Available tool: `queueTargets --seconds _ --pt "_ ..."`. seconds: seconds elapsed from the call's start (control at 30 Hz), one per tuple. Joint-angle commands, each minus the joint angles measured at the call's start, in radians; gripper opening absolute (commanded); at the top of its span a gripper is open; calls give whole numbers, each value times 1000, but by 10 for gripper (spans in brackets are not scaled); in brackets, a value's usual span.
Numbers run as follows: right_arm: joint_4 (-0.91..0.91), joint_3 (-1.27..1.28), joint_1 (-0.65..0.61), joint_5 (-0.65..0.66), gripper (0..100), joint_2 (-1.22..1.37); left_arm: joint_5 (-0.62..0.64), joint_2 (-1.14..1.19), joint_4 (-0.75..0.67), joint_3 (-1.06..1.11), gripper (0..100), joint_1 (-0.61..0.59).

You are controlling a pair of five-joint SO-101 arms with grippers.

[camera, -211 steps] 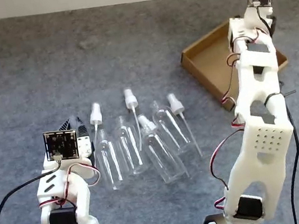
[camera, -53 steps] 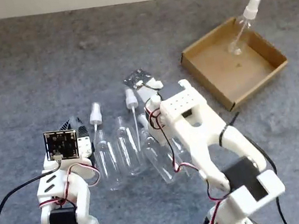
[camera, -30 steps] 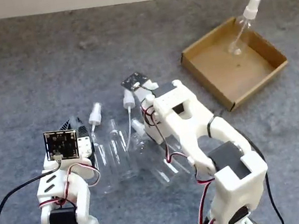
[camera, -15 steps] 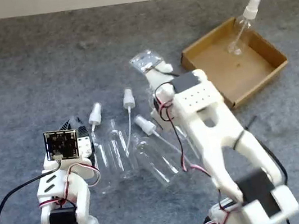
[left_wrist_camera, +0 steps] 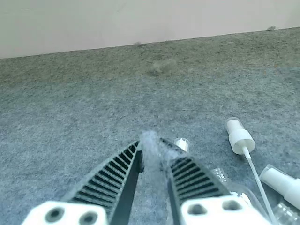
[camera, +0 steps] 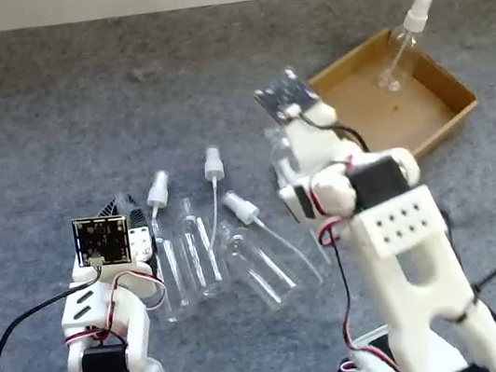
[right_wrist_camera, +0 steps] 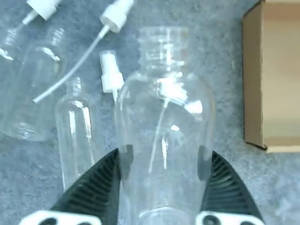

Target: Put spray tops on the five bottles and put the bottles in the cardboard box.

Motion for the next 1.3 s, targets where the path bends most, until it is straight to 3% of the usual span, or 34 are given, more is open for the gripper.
queueTargets --seconds 0.0,0.4,0.6,1.27 --pt "-70 99 35 6 146 -131 -6 4 3 21 5 12" --pt "-384 664 39 -3 146 -550 -6 8 3 21 5 12" --pt "-506 860 39 -157 146 -693 -6 8 3 21 5 12" --pt "-533 1179 39 -172 146 -1165 -8 7 57 21 7 18"
